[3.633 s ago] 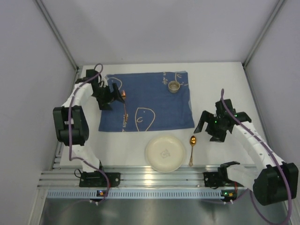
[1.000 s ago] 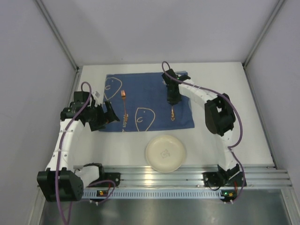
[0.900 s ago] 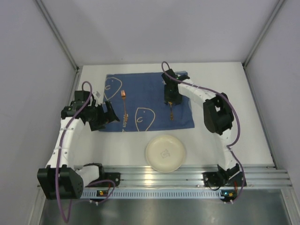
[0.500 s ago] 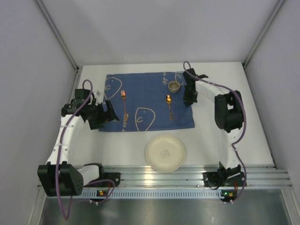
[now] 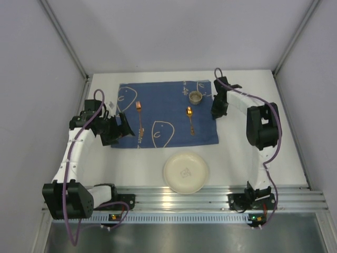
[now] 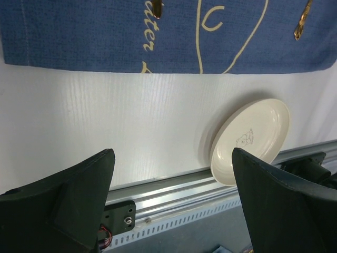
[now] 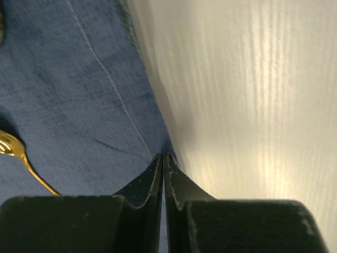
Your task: Set the dinner table for one person
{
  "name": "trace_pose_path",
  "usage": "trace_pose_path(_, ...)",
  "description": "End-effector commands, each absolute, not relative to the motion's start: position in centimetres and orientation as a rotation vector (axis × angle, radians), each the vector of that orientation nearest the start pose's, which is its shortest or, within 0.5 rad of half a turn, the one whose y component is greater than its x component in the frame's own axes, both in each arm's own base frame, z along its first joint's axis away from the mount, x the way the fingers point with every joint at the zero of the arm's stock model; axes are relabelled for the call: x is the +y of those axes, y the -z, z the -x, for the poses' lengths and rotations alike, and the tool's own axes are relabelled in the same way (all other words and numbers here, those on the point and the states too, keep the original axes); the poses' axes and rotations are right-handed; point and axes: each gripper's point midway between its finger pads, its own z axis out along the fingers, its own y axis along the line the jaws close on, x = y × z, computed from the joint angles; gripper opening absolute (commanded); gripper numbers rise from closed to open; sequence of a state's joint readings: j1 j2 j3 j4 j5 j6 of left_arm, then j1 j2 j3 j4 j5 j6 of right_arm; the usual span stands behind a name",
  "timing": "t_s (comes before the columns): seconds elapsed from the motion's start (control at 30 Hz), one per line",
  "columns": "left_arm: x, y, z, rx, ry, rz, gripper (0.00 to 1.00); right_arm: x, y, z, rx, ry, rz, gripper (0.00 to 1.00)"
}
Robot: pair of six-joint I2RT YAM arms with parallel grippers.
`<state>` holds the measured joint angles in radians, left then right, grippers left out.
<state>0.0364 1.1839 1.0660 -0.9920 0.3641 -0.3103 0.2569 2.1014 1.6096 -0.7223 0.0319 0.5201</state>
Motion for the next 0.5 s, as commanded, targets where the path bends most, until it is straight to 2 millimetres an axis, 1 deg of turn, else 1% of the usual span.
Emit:
trace_pose_path(0.0,-8.4,-17.5,-23.7,2.631,0.721,0.25,0.98,11.2,-8.1,-43.5,2.651,-0.164,-0.415,0.04)
trace_pose_path(0.03,-9.3,-17.4,-23.3,2.635,0.763,0.203,0.98,10.2,-9.9,-43.6,2.6,-0.142,-0.436,0.12)
trace_pose_path(0.07,-9.9,-17.3,-23.0,2.638,0.8,0.184,0.98,9.4,-10.0,-43.0,2.598,-0.12,-0.45,0.19)
trace_pose_path(0.1,-10.9,-16.9,-22.3,2.652,0.808,0.126,0.98,8.9,-10.8,-42.7,2.576,-0.11,-0.46,0.35)
trace_pose_path(0.13,-12.0,-16.7,-21.6,2.665,0.818,0.076,0.98,7.7,-12.5,-42.6,2.526,-0.094,-0.485,0.46)
trace_pose_path(0.17,-12.3,-16.5,-21.3,2.668,0.795,0.063,0.98,7.0,-12.8,-42.0,2.52,-0.078,-0.491,0.53)
trace_pose_path(0.2,-12.6,-15.7,-21.0,2.676,0.782,0.061,0.98,6.3,-13.3,-41.7,2.504,-0.068,-0.508,0.61)
trace_pose_path(0.23,-13.7,-15.3,-20.4,2.69,0.799,0.056,0.98,5.0,-14.7,-41.4,2.464,-0.065,-0.537,0.64)
trace_pose_path(0.27,-14.2,-15.0,-20.0,2.691,0.807,0.062,0.98,4.3,-14.7,-40.9,2.462,-0.061,-0.551,0.67)
trace_pose_path(0.3,-14.5,-13.9,-19.2,2.708,0.809,0.076,0.98,3.7,-15.2,-40.7,2.448,-0.064,-0.563,0.71)
trace_pose_path(0.33,-15.8,-13.9,-19.0,2.688,0.852,0.073,0.98,2.8,-15.9,-40.4,2.431,-0.075,-0.582,0.72)
trace_pose_path(0.37,-16.6,-13.7,-18.9,2.67,0.877,0.058,0.98,2.6,-15.6,-39.9,2.443,-0.075,-0.582,0.73)
trace_pose_path(0.4,-16.8,-13.0,-18.6,2.669,0.841,0.049,0.98,2.4,-15.7,-39.6,2.446,-0.081,-0.583,0.73)
trace_pose_path(0.43,-18.0,-13.1,-18.1,2.678,0.841,0.024,0.98,2.1,-16.1,-39.2,2.439,-0.091,-0.589,0.73)
trace_pose_path(0.47,-18.2,-12.1,-18.0,2.708,0.813,0.043,0.98,2.0,-15.6,-38.3,2.458,-0.089,-0.596,0.73)
